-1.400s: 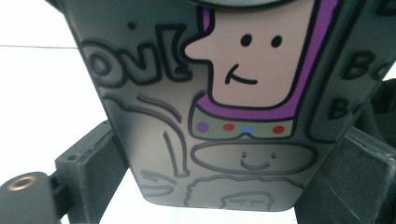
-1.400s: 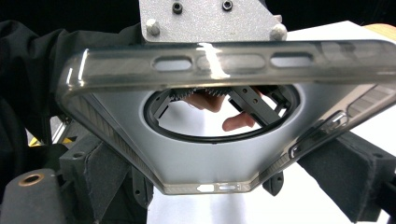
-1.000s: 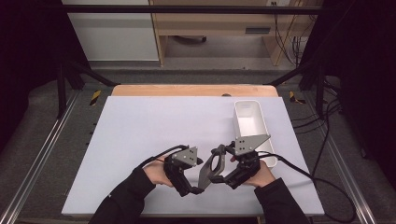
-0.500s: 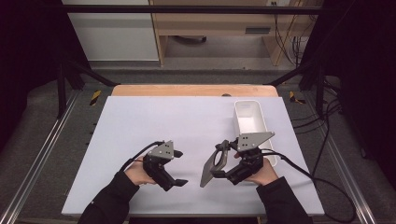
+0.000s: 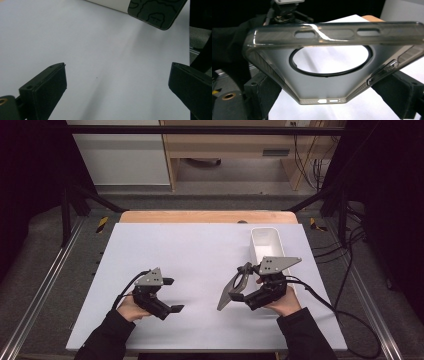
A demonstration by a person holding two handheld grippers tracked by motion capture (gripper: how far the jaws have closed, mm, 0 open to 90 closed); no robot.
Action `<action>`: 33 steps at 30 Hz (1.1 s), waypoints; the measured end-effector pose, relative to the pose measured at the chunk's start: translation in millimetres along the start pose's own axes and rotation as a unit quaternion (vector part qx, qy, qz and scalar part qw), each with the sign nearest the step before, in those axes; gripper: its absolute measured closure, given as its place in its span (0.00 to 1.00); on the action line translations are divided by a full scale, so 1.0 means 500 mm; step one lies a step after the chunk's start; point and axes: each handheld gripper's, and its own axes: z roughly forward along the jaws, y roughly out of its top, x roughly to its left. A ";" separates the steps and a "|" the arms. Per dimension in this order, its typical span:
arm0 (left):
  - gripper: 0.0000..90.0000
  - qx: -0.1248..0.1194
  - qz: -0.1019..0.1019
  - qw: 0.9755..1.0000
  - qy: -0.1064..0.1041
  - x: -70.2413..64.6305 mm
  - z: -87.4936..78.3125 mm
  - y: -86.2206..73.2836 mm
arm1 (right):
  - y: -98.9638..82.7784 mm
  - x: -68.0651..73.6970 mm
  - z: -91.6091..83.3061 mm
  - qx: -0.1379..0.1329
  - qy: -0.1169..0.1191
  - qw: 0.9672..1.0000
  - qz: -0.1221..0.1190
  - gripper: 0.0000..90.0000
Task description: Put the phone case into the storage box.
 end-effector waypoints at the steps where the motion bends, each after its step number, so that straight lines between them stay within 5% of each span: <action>1: 0.01 -0.002 -0.003 1.000 0.005 0.001 -0.003 -0.003 | 0.000 0.000 0.000 0.000 0.000 1.000 0.000 0.13; 8: 0.01 -0.032 -0.031 0.998 0.047 0.014 -0.030 -0.025 | 0.013 -0.006 -0.013 -0.001 -0.027 1.000 0.009 0.13; 15: 0.01 -0.059 -0.060 0.992 0.096 0.025 -0.053 -0.051 | 0.029 -0.008 -0.018 -0.002 -0.048 0.999 0.011 0.13; 33: 0.01 -0.086 -0.095 0.981 0.149 0.044 -0.098 -0.108 | 0.077 -0.021 -0.037 -0.008 -0.105 0.994 0.022 0.13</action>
